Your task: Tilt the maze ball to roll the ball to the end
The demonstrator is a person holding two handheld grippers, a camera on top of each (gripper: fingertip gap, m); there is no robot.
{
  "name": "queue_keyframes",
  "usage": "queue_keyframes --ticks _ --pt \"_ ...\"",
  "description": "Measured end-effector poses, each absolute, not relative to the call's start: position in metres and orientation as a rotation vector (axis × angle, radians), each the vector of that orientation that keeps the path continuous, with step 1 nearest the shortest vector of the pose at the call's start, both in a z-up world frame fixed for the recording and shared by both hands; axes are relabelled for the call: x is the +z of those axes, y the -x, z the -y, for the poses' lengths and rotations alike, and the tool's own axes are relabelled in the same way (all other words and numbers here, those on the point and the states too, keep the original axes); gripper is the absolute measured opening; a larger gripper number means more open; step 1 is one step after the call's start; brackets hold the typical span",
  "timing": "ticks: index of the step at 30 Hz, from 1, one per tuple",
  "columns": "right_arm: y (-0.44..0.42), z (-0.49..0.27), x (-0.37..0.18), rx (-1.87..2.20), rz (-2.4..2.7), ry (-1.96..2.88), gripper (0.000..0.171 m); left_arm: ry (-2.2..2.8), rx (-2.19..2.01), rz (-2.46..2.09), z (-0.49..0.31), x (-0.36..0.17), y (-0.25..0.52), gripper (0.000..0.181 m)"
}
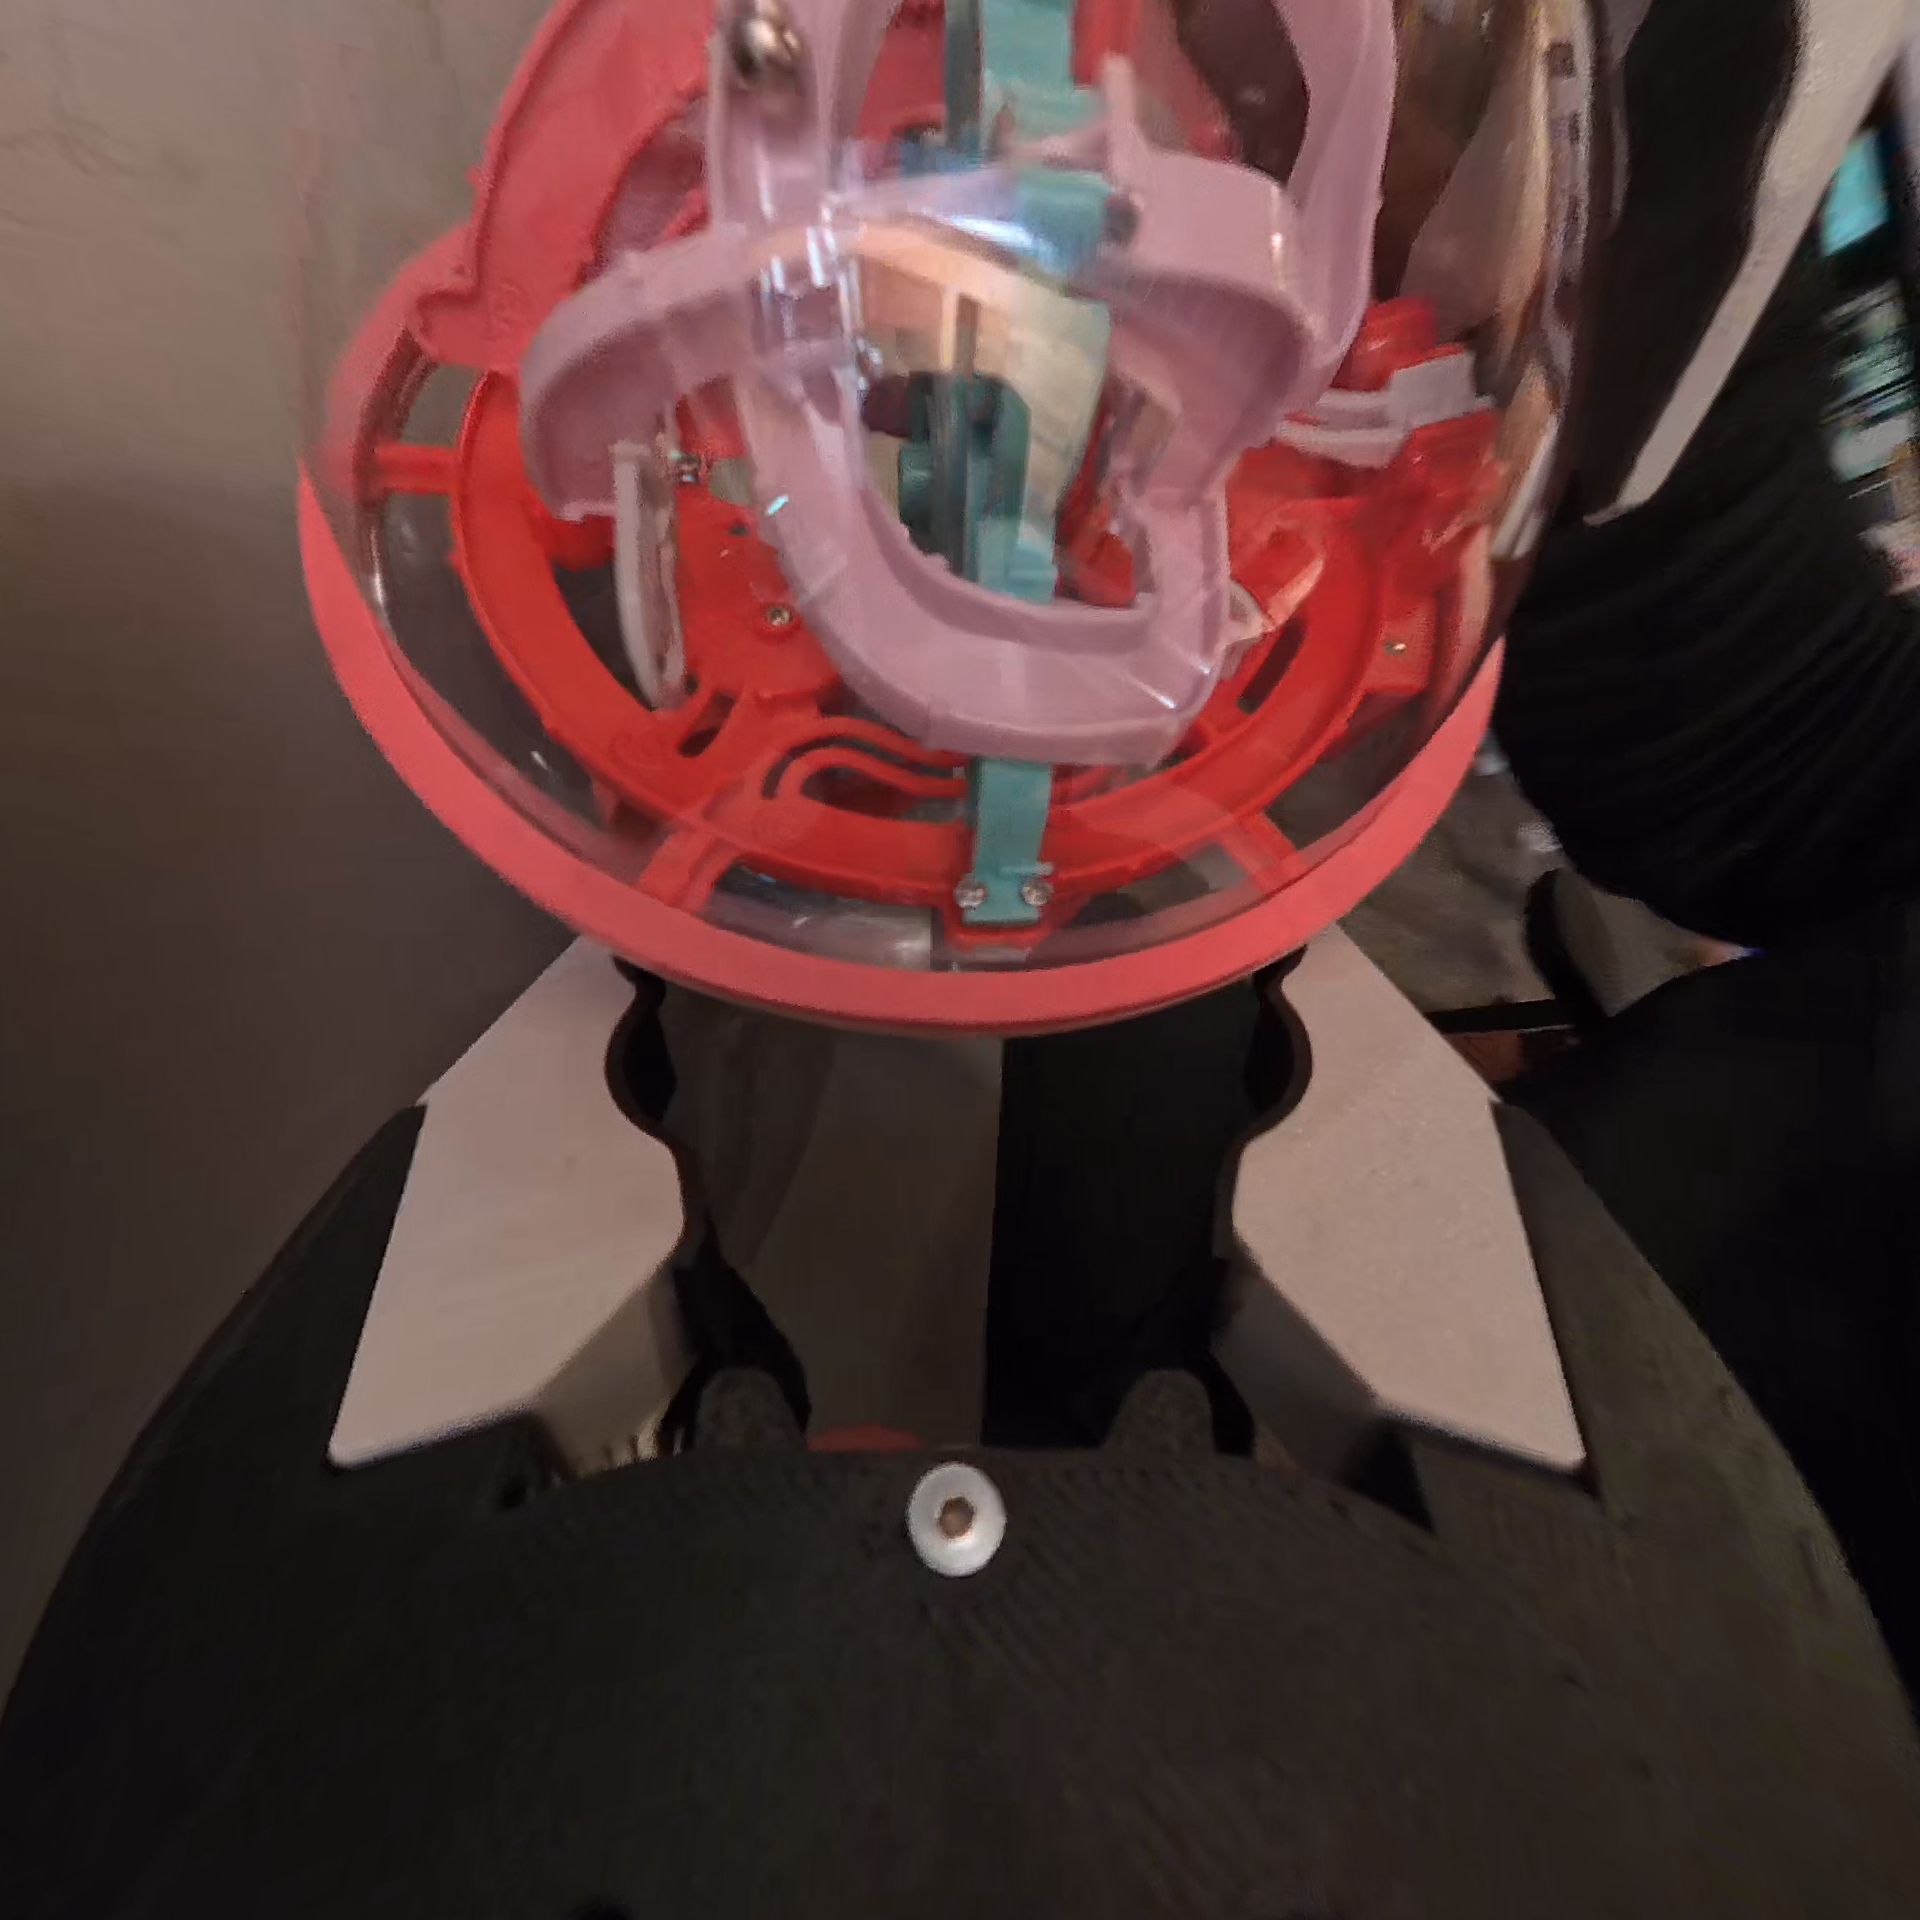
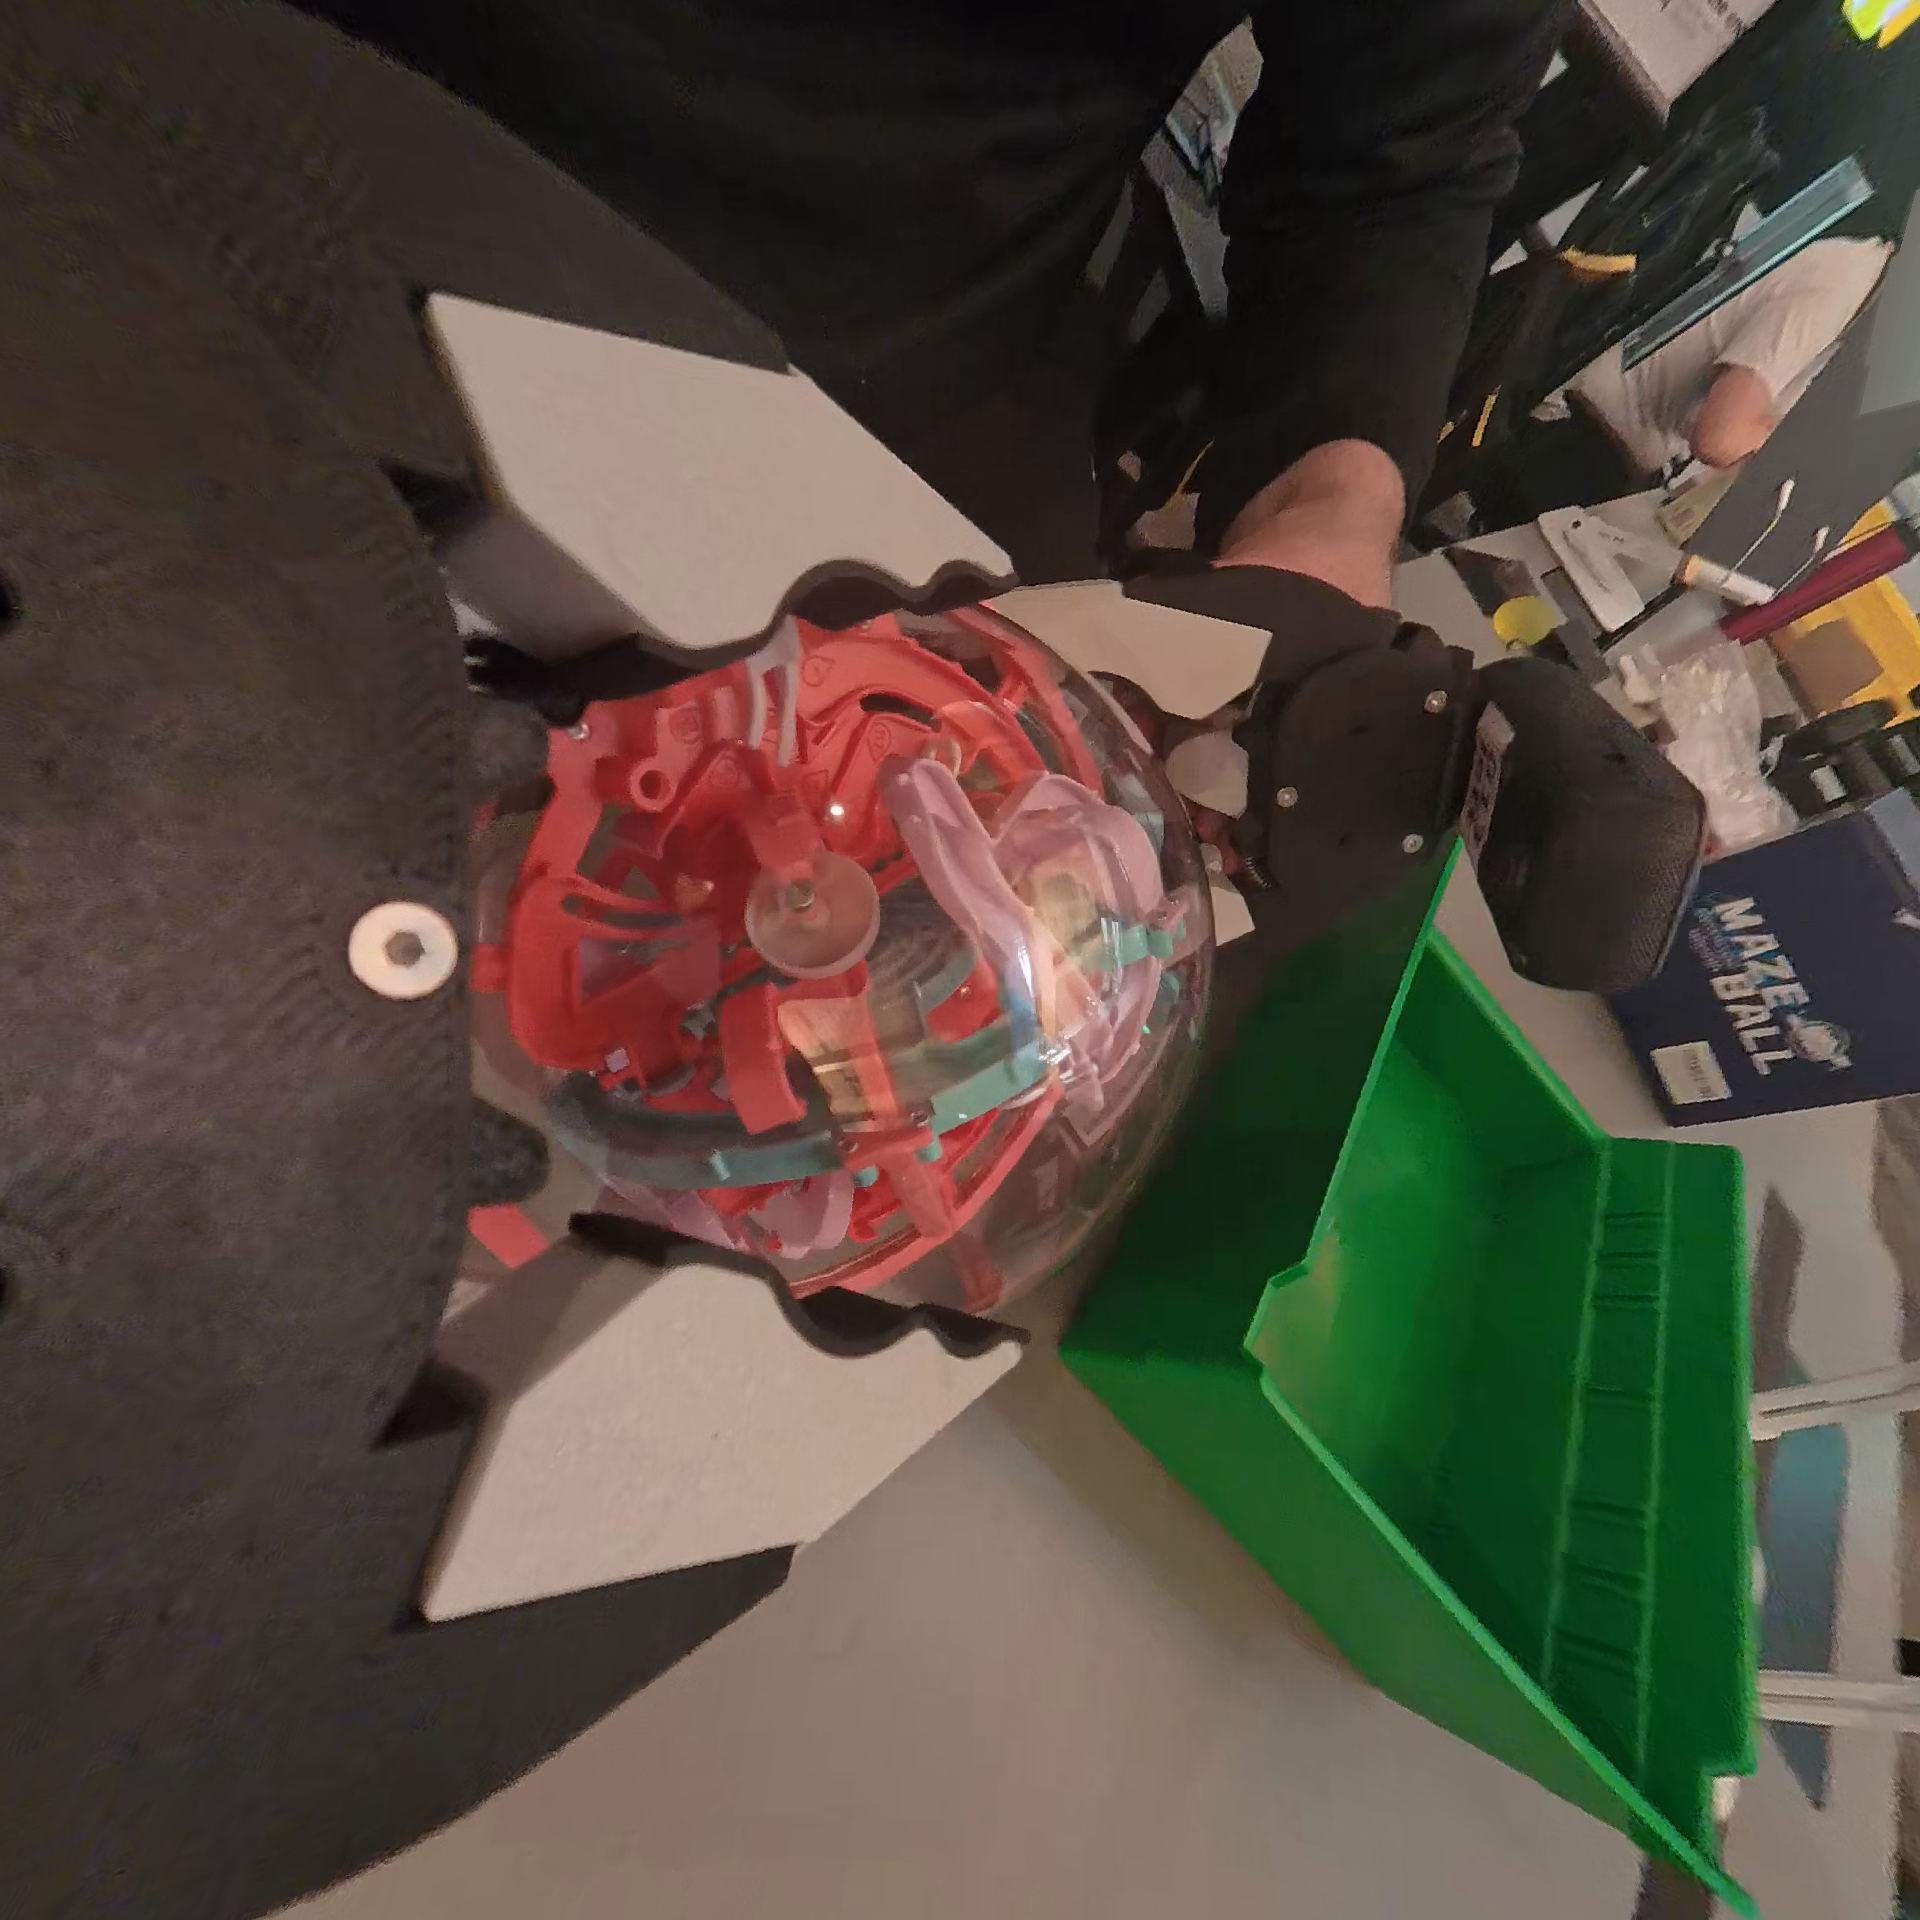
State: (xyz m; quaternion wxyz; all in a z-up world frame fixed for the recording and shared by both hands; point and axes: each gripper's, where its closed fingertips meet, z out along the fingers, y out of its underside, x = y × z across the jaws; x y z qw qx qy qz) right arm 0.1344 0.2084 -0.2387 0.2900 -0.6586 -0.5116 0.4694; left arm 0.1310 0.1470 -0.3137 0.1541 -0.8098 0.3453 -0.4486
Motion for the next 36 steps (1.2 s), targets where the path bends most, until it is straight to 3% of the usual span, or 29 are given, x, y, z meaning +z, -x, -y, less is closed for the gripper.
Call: queue_keyframes --ticks 10,36 --pt "-0.141 -0.205 -0.236 1.256 1.341 1.622 0.13 2.351 -1.049 -1.026 -0.15 -0.319 -0.135 0.117" --pt "-0.15 -0.199 -0.234 1.308 1.355 1.545 0.13 2.335 -1.086 -0.968 -0.145 -0.319 -0.142 0.118"
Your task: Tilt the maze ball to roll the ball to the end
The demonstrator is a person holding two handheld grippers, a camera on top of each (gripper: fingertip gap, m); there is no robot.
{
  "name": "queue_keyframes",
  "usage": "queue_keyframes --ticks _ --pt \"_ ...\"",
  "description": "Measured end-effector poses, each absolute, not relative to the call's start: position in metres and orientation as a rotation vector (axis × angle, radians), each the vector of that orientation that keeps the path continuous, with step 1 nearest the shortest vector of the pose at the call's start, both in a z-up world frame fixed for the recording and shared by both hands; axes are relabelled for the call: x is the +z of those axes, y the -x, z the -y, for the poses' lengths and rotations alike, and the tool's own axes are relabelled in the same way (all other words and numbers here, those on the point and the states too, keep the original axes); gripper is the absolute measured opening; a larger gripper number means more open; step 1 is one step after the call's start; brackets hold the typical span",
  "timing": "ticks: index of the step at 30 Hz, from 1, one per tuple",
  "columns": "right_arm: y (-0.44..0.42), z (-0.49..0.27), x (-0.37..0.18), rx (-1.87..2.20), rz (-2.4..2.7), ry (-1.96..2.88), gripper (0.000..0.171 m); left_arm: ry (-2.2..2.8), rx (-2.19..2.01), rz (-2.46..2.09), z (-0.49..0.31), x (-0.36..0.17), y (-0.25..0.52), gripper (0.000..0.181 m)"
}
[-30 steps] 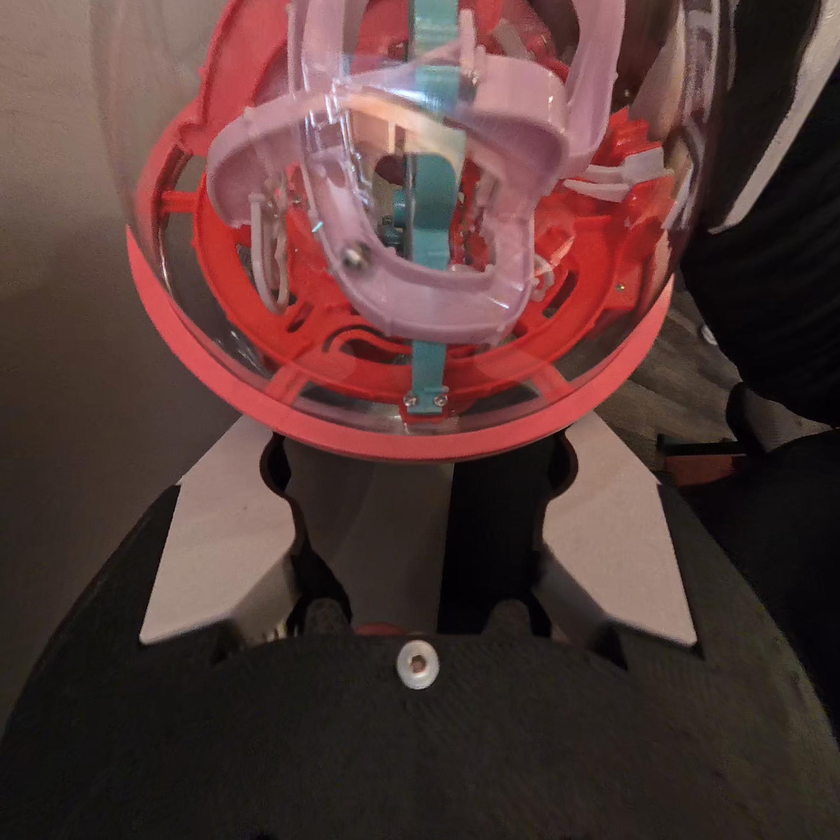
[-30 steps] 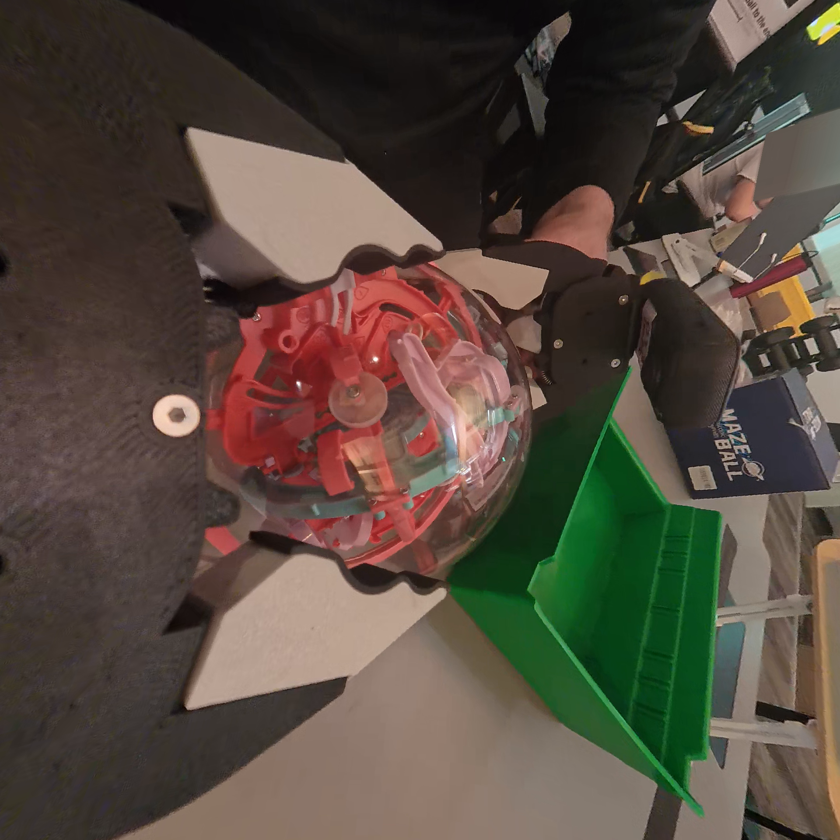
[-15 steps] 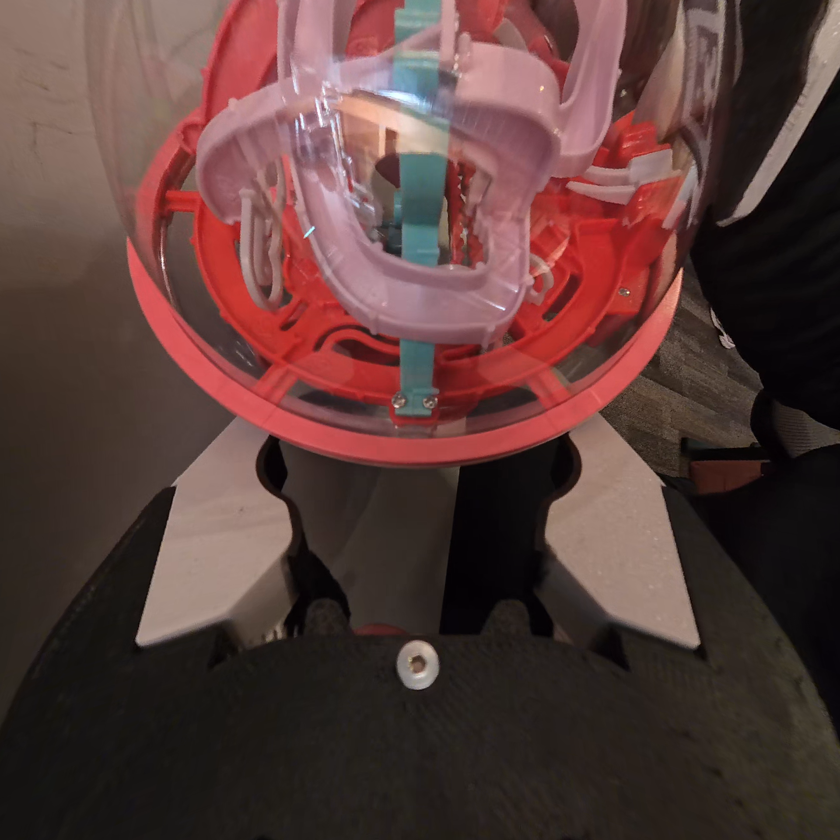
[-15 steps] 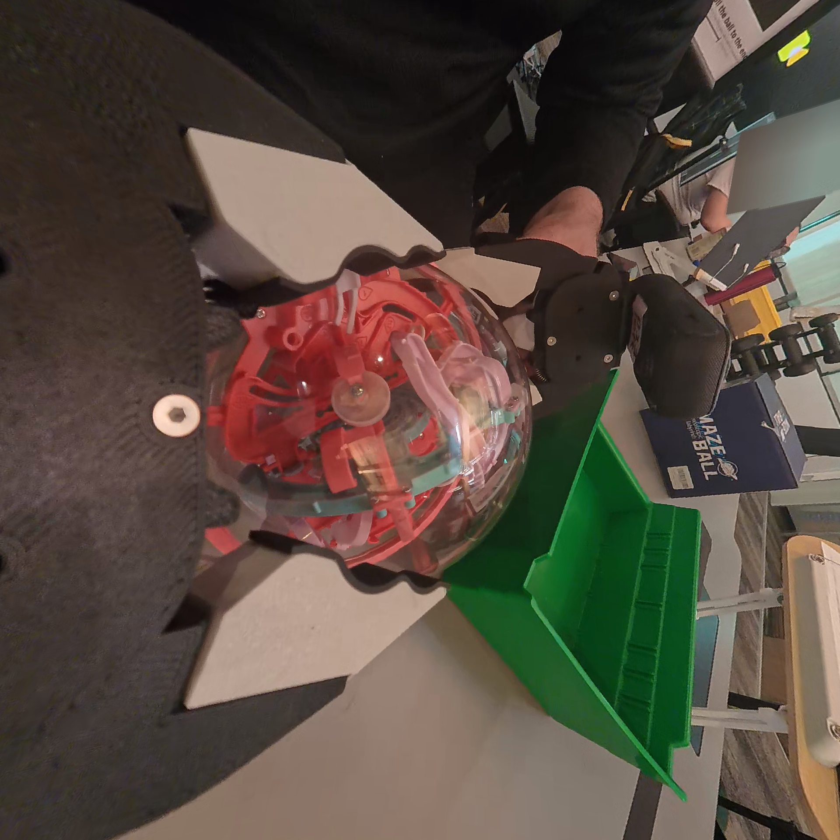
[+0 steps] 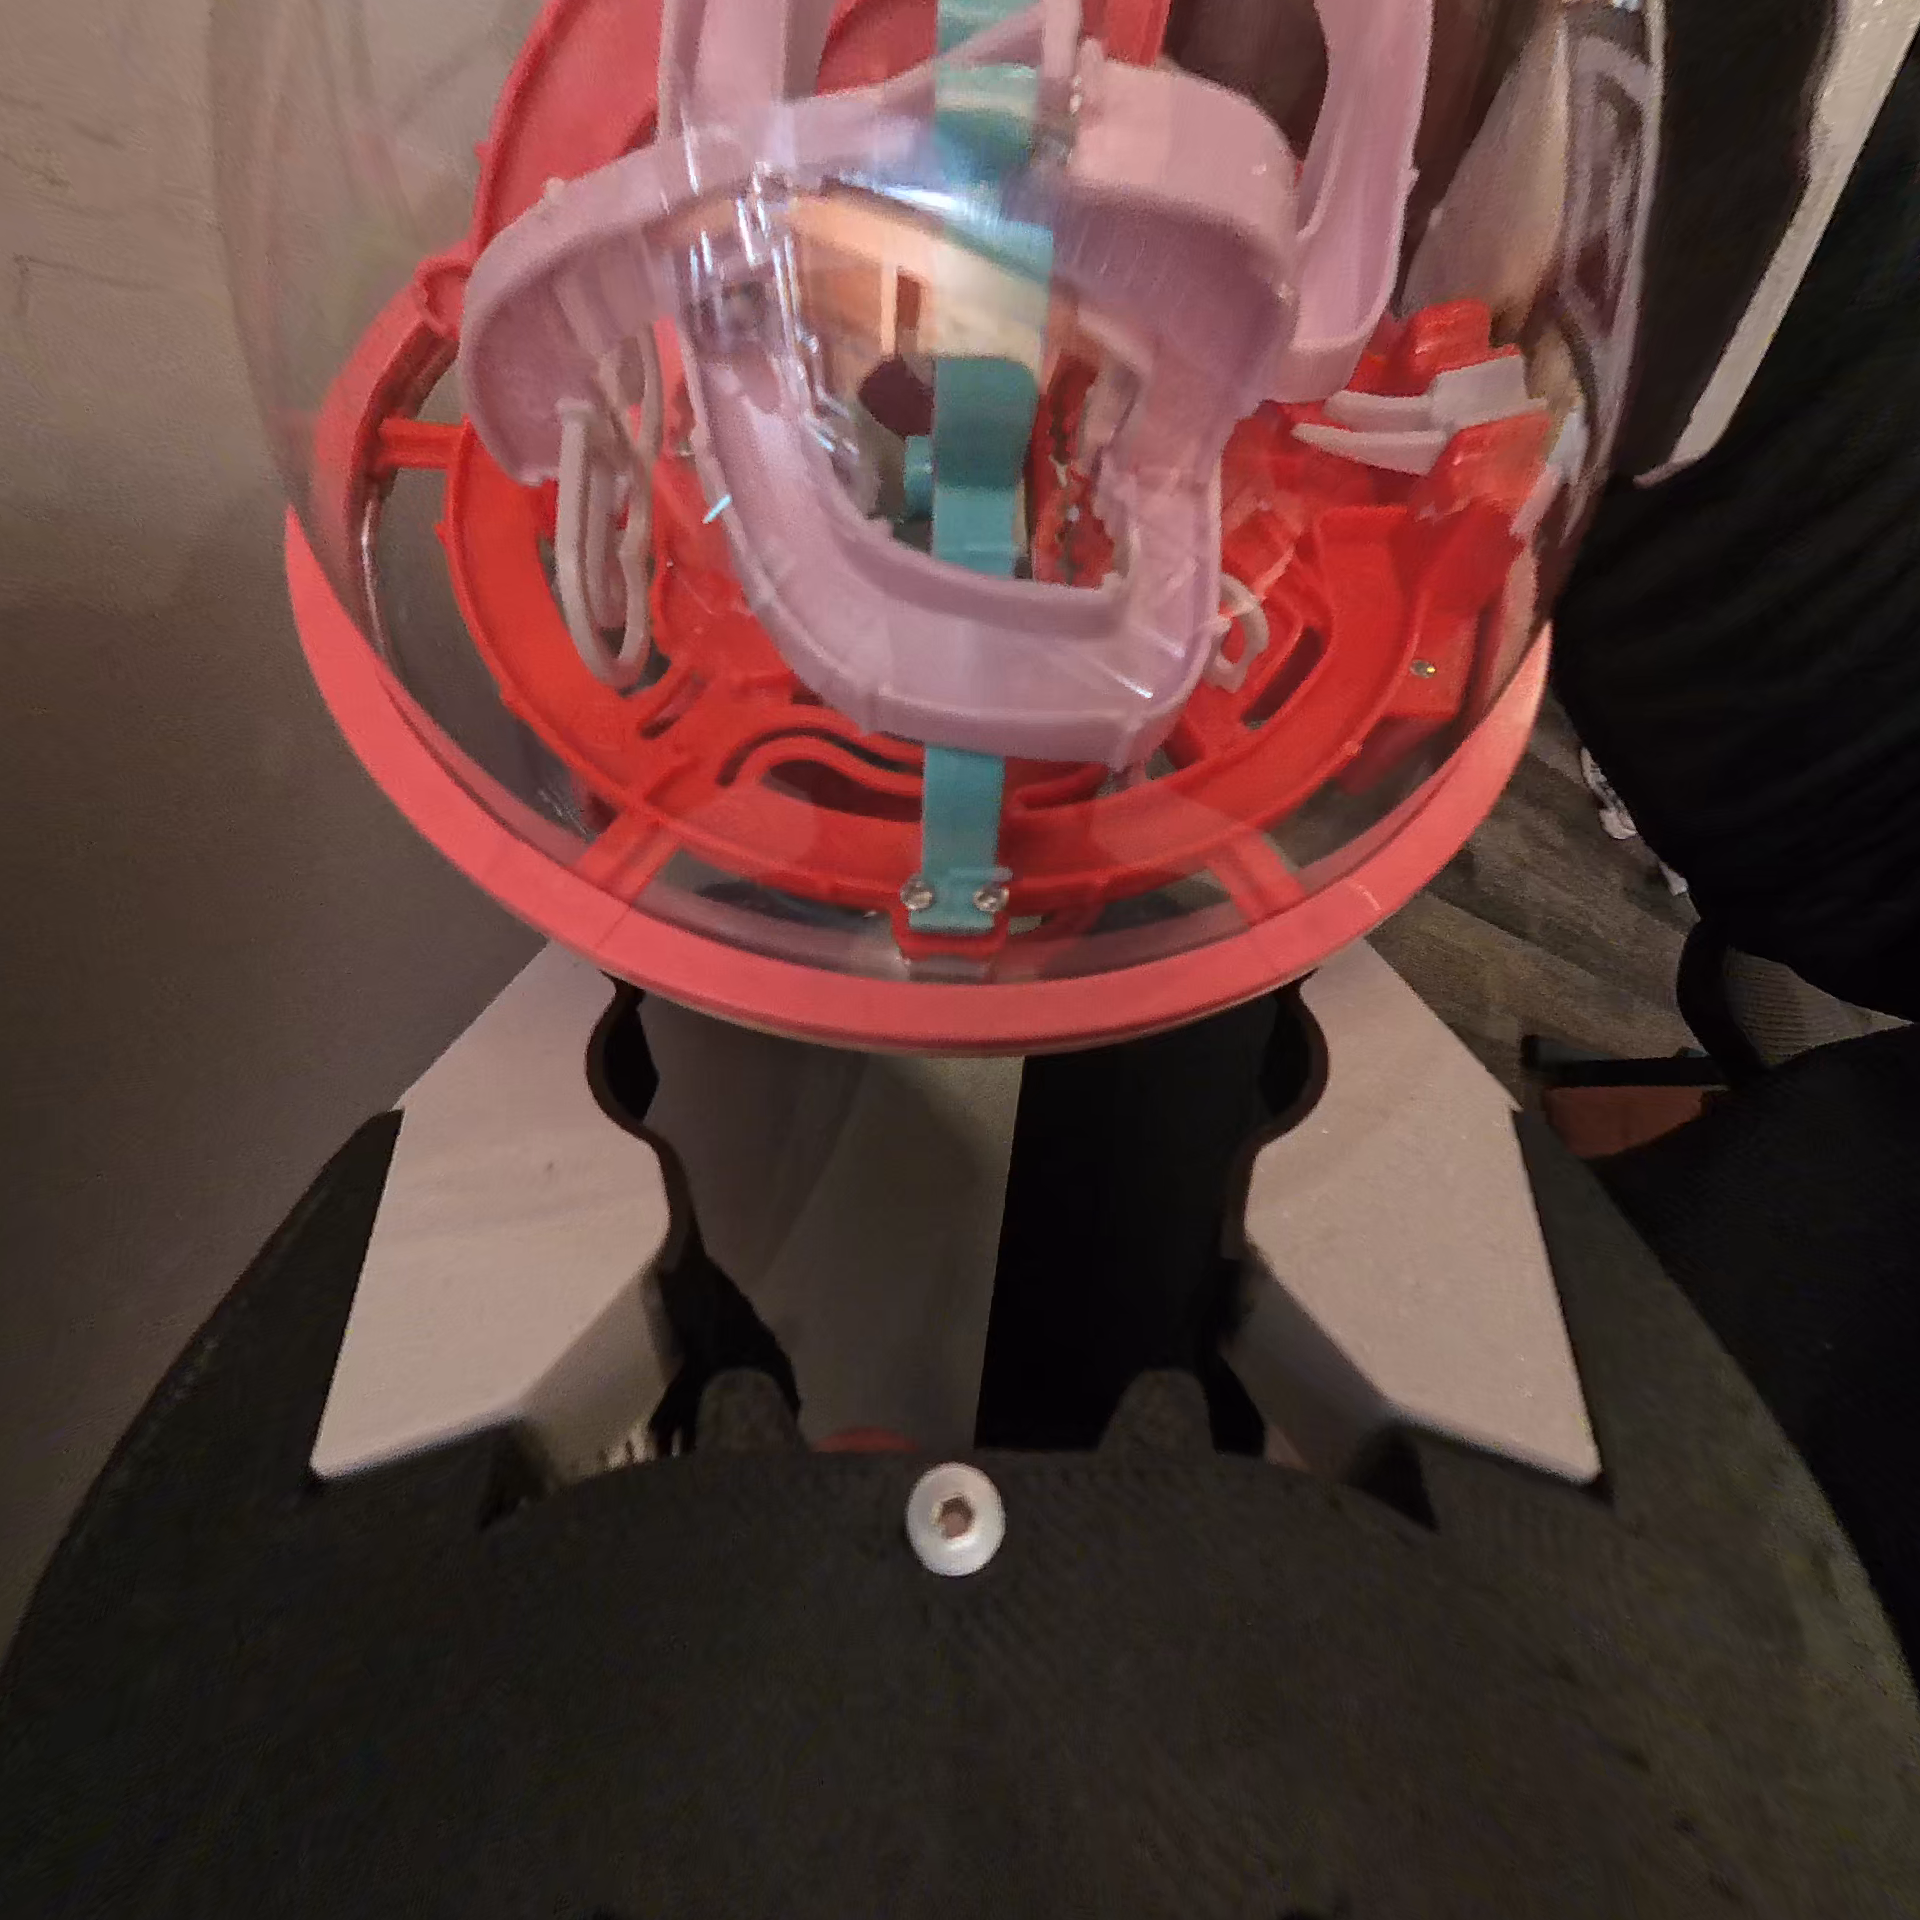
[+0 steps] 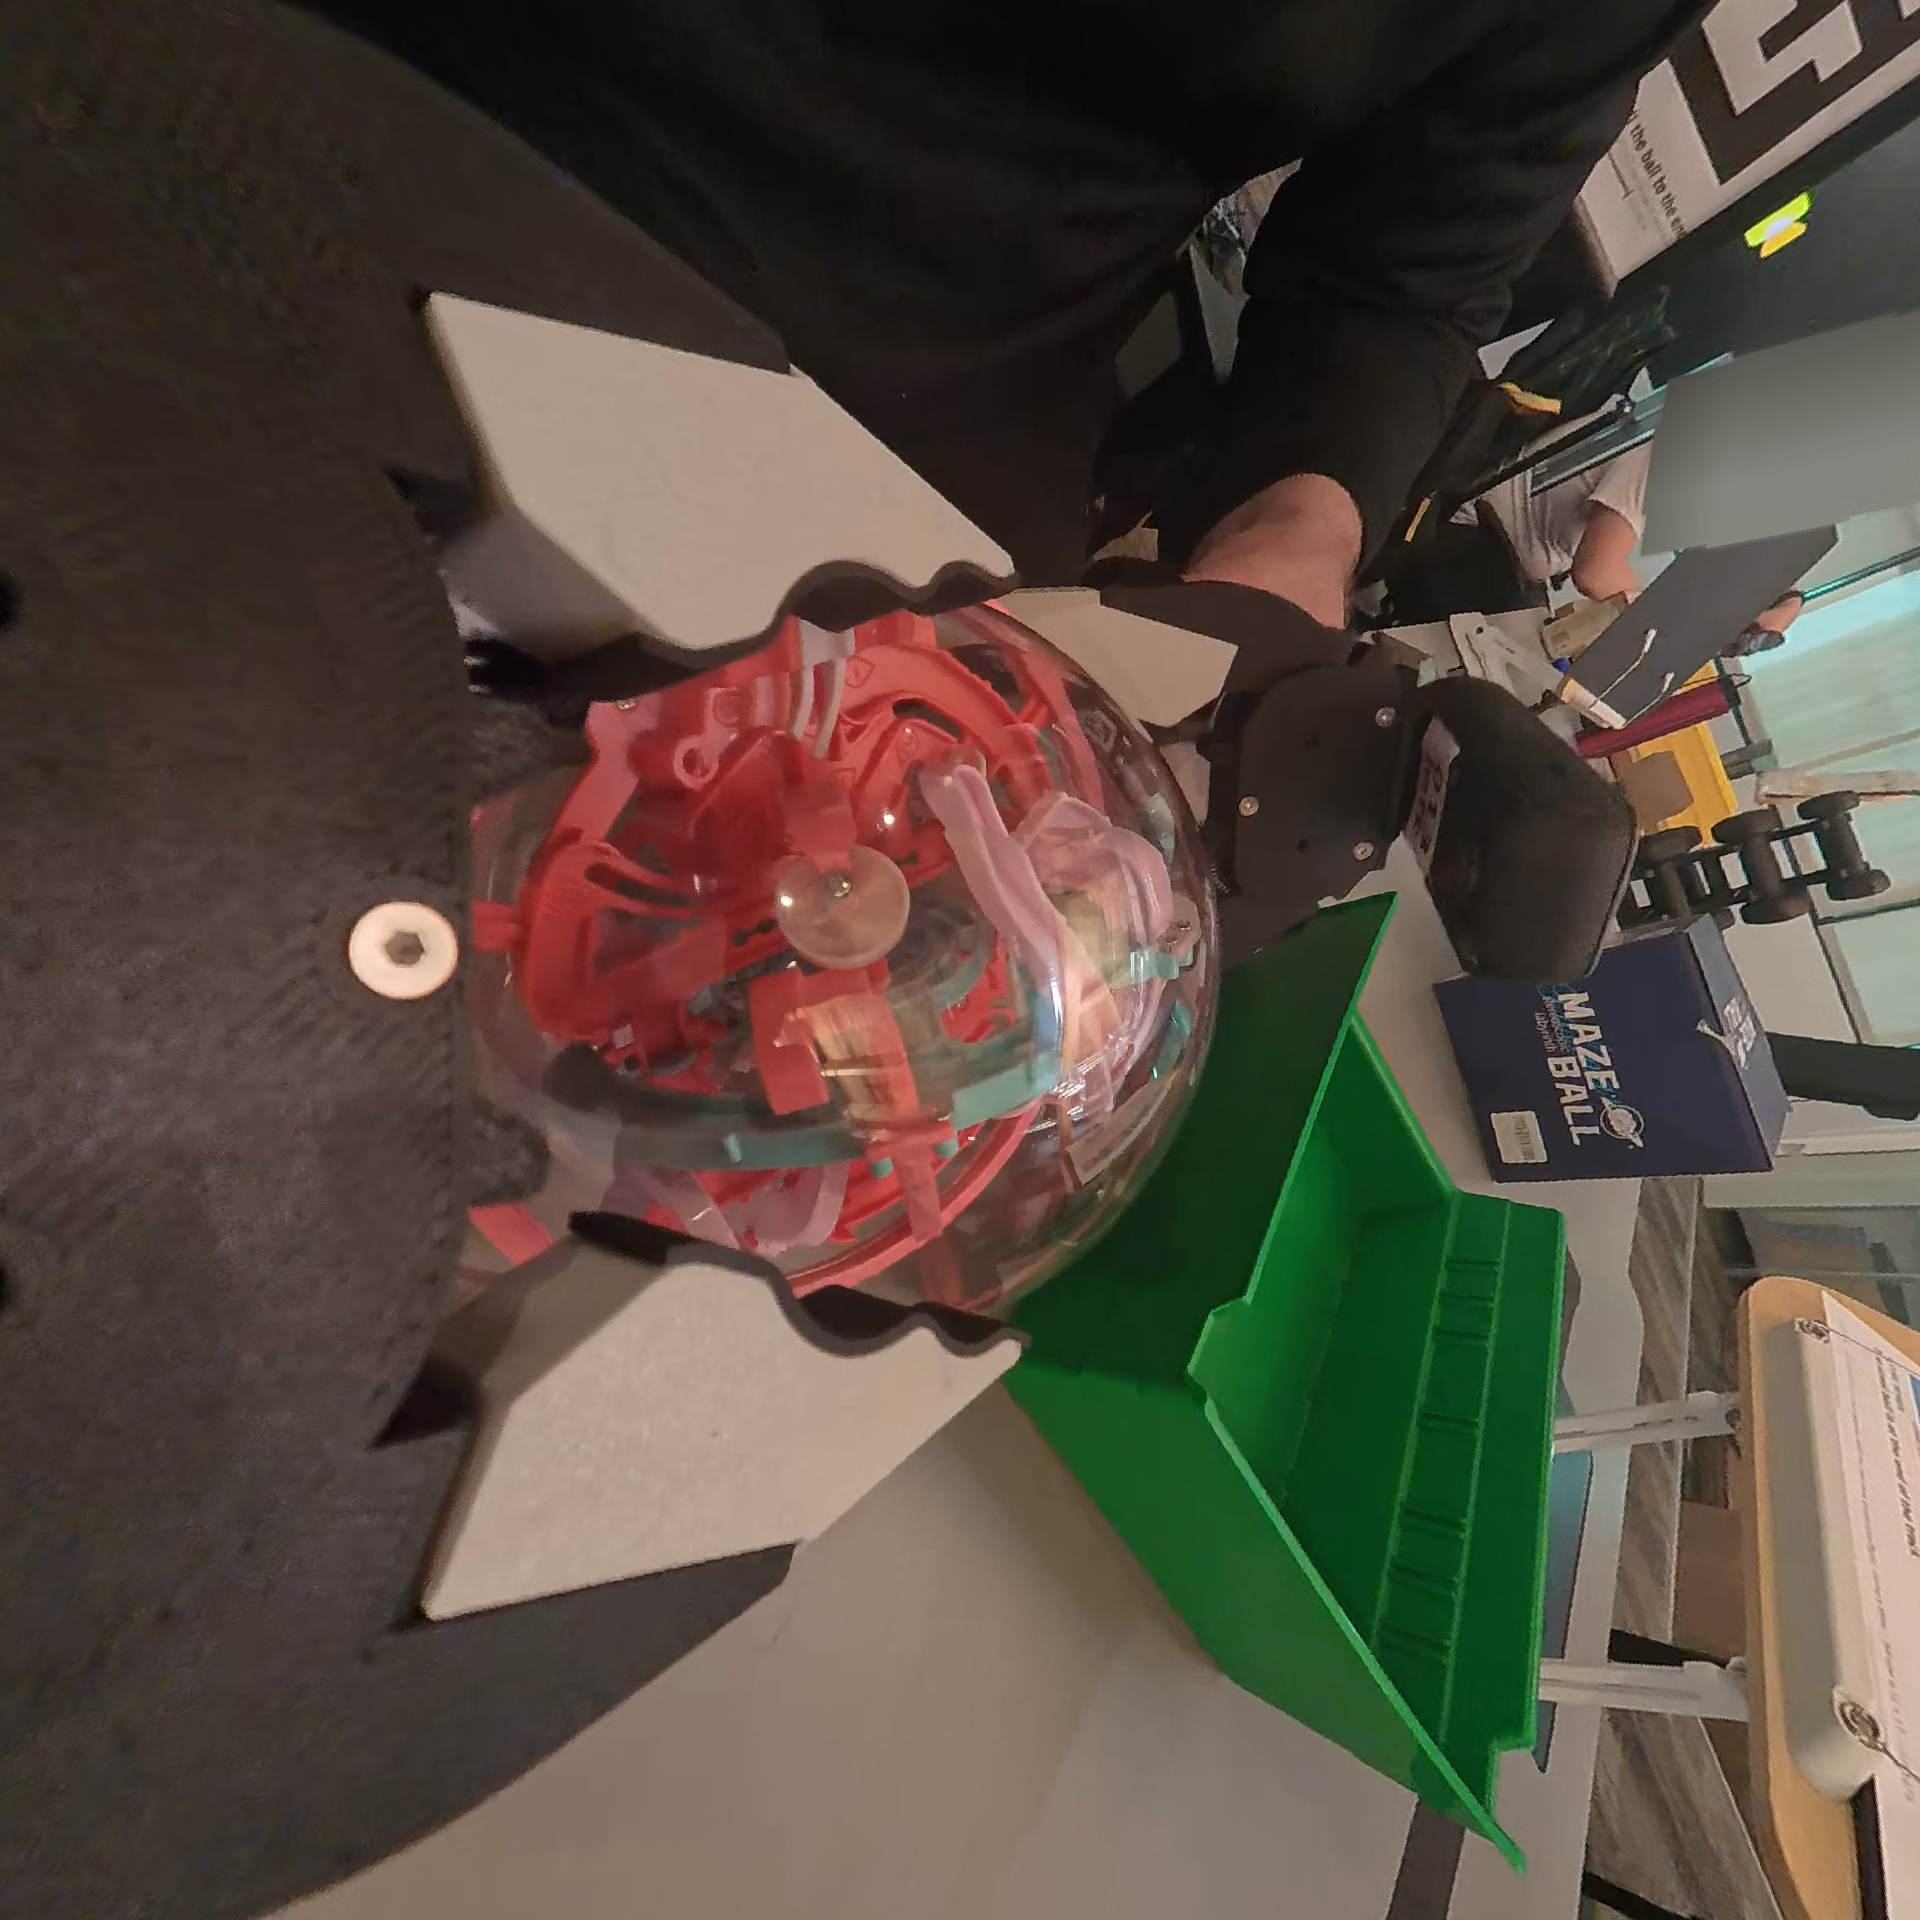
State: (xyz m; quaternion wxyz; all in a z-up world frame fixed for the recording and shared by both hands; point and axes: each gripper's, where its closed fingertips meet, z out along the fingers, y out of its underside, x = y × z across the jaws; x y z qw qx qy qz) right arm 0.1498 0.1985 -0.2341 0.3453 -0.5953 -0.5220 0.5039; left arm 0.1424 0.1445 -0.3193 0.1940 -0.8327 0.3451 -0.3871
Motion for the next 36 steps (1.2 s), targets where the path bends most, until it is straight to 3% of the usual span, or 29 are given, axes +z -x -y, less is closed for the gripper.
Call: queue_keyframes --ticks 8,19,36 --pt "-0.151 -0.198 -0.233 1.31 1.349 1.525 0.129 2.33 -1.072 -0.945 -0.146 -0.321 -0.137 0.119" --pt "-0.151 -0.197 -0.233 1.319 1.365 1.515 0.129 2.088 -0.727 -1.144 -0.174 -0.311 -0.12 0.14" --pt "-0.155 -0.195 -0.235 1.333 1.357 1.536 0.129 1.99 -0.724 -1.23 -0.169 -0.307 -0.133 0.134"
